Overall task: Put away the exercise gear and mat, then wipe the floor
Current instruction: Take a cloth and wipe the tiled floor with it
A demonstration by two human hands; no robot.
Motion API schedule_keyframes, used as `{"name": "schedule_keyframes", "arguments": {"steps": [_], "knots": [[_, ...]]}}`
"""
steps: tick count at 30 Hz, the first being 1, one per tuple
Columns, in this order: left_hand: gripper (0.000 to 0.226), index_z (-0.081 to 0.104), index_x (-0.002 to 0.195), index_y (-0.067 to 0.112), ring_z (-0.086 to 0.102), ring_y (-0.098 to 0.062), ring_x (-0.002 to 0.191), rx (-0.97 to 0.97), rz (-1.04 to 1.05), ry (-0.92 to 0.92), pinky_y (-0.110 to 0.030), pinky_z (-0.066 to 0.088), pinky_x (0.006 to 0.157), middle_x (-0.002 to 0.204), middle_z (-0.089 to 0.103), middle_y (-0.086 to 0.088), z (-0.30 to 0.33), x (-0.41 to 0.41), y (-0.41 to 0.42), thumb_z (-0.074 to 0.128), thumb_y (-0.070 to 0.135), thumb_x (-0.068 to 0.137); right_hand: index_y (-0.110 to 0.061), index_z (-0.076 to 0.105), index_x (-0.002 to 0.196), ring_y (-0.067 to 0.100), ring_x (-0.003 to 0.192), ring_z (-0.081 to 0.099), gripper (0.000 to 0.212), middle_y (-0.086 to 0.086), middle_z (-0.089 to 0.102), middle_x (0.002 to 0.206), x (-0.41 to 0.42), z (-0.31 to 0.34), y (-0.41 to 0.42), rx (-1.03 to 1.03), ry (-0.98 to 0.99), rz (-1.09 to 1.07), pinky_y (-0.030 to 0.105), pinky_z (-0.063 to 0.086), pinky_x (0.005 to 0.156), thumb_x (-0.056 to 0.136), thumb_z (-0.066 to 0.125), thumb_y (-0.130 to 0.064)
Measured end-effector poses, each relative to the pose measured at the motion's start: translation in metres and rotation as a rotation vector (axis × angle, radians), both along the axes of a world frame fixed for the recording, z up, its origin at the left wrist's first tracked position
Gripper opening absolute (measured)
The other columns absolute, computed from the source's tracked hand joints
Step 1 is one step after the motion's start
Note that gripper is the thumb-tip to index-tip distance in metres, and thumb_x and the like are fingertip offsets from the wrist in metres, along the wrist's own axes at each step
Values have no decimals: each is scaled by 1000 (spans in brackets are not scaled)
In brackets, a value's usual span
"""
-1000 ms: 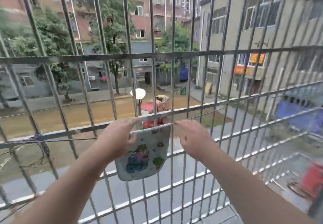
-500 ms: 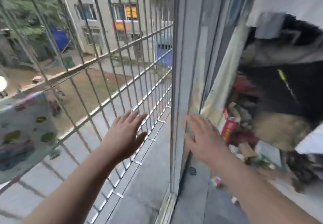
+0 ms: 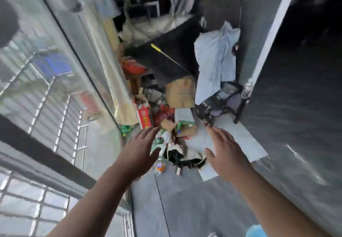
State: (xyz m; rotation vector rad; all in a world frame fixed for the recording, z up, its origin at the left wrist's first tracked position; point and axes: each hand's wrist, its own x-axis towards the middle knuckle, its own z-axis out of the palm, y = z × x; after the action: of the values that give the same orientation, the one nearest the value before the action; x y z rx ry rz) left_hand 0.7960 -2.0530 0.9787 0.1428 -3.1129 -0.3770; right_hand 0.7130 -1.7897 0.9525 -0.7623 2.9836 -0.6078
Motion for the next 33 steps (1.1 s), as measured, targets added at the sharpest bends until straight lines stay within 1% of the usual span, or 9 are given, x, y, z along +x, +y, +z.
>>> {"name": "schedule_keyframes", "arguments": {"steps": [4,6,10,15,19,23,27,31,33], "knots": [[65,21,152,33,30,-23,144,12,-120,32,-41,32,112,158,30,4,-10,-111,83,51,41,95,-14,33,148,28,137,34,65,9,42,148,-68,-2,91,20,25,-131,42,37,110,90,57,-29],[66,21,152,30,29,-24,144,18,-191,35,-42,31,114,158,31,1,-15,-163,122,51,41,95,-16,30,150,26,140,31,66,7,38,151,-99,-2,132,49,15,-202,41,35,111,91,55,-30],[67,24,150,25,31,-26,142,62,-316,8,-43,32,112,155,34,-1,-24,-247,198,55,39,93,-23,22,150,22,140,28,66,2,35,152,-144,-8,203,32,-53,-357,46,39,107,91,51,-31],[68,18,152,29,29,-26,144,45,-467,-41,-44,28,115,159,27,1,-38,-340,273,51,43,94,-24,20,151,20,143,20,63,-2,28,155,-194,-17,268,39,-114,-526,42,36,109,96,50,-32],[57,31,142,32,43,-25,131,117,-560,-44,-44,39,105,145,43,4,-43,-417,322,55,35,91,-26,16,152,20,145,18,65,-2,25,157,-248,-31,310,32,-143,-628,44,37,110,96,48,-35],[56,37,140,28,45,-24,125,156,-628,-34,-45,40,102,132,51,2,-57,-515,364,50,36,86,-27,18,151,21,144,22,65,-2,28,156,-328,-44,345,81,-135,-705,44,40,107,94,47,-37],[62,34,142,28,43,-26,131,138,-681,-35,-46,40,104,140,49,-3,-63,-628,403,44,39,82,-26,18,153,22,146,21,66,-2,29,157,-425,-46,374,62,-169,-770,44,37,110,95,46,-39],[60,38,142,20,46,-28,127,125,-757,-30,-45,40,104,133,54,-7,-63,-733,452,52,32,85,-24,19,154,23,147,19,65,-1,29,158,-518,-46,412,29,-176,-813,42,30,116,96,45,-38],[58,40,142,16,47,-28,127,126,-785,-21,-43,40,104,137,52,-7,-63,-780,480,58,26,87,-25,19,154,22,147,18,65,-2,28,159,-560,-49,438,14,-188,-848,42,29,117,96,45,-38]]}}
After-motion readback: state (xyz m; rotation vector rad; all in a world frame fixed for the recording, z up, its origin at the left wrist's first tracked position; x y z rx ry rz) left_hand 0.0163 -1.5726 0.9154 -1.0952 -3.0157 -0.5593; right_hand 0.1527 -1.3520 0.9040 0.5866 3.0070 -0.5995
